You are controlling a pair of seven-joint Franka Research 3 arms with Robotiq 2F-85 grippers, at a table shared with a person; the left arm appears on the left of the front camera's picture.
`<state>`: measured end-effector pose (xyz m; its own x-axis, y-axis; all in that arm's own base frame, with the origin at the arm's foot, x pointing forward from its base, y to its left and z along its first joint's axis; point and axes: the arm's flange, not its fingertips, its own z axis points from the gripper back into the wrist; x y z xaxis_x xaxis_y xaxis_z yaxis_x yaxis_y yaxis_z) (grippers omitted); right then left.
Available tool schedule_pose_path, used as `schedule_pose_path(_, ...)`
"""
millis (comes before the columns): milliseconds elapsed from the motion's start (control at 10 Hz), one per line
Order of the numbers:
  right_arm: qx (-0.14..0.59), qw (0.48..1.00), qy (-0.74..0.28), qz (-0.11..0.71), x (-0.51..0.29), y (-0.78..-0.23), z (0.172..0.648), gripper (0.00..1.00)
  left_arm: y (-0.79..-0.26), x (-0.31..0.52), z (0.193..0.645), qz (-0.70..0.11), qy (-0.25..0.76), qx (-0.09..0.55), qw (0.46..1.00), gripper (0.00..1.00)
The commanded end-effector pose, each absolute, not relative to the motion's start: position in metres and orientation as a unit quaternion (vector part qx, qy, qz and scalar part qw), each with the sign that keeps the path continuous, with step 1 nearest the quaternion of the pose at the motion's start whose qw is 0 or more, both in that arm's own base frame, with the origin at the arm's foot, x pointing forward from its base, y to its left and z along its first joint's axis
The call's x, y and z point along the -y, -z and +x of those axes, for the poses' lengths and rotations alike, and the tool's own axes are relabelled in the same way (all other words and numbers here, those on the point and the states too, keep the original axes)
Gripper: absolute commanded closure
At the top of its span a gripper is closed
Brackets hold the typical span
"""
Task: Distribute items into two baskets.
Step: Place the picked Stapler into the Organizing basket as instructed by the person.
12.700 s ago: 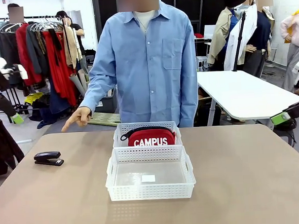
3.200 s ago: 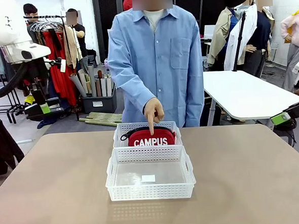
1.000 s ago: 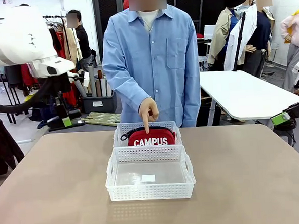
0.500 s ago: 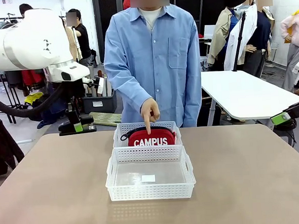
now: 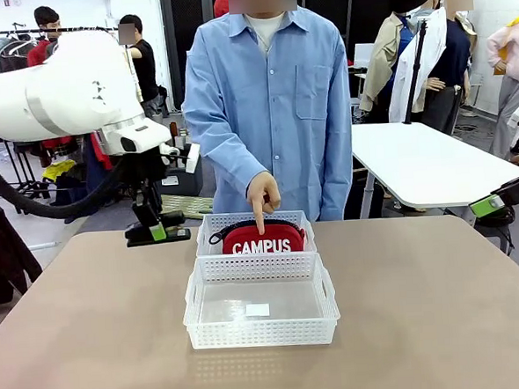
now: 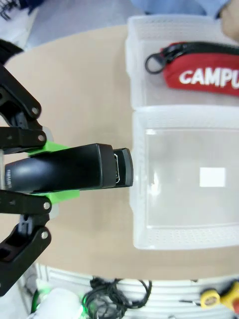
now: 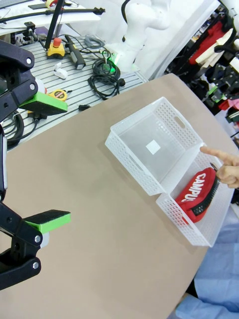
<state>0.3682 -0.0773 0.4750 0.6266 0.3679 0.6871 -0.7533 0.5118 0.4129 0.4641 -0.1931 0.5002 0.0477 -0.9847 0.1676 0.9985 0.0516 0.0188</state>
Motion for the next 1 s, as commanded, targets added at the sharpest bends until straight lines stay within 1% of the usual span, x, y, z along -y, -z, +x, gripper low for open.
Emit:
schedule_pose_path(0, 0.273, 0.824, -0.339, 0.363, 0.076, -0.476, 0.369, 0.0, -0.497, 0.215, 0.465, -0.041, 0.709, 0.068, 0.701, 0.95)
schedule_pose_path(300, 0.273, 0.824, -0.339, 0.363, 0.076, -0.476, 0.369, 0.0, -0.494, 0.252, 0.469, -0.034, 0.731, 0.047, 0.68, 0.95)
schedule_pose_path(500, 0.273, 0.824, -0.339, 0.363, 0.076, -0.476, 0.369, 0.0, -0.487, 0.272, 0.466, -0.042, 0.751, 0.052, 0.657, 0.95)
schedule_pose_path(900, 0.273, 0.824, -0.339, 0.363, 0.076, -0.476, 0.369, 0.0, -0.465, 0.293, 0.455, -0.072, 0.758, 0.071, 0.645, 0.95)
